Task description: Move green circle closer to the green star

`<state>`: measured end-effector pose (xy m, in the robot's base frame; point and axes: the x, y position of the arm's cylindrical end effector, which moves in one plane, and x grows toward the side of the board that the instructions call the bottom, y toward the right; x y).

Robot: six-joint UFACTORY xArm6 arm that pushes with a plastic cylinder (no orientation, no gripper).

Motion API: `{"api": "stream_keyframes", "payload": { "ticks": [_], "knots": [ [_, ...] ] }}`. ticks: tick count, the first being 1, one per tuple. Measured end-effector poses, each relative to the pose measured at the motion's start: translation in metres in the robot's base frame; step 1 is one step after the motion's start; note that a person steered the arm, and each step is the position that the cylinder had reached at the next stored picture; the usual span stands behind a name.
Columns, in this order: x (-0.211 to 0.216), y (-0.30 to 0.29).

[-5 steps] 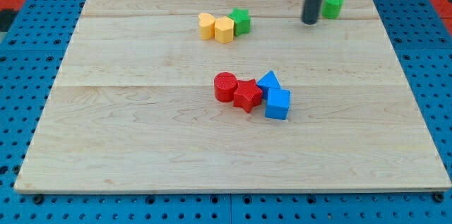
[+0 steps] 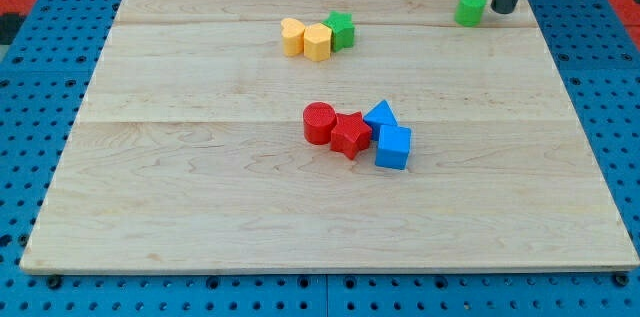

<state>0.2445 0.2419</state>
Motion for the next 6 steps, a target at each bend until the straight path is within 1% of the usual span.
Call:
{"api": "stream_keyframes", "payload": {
  "ticks": [1,3,5,6],
  "knots": [
    [-0.005,-0.019],
    [0.000,-0.050],
    [0.001,-0.097],
    [0.009,-0.106]
  ]
}}
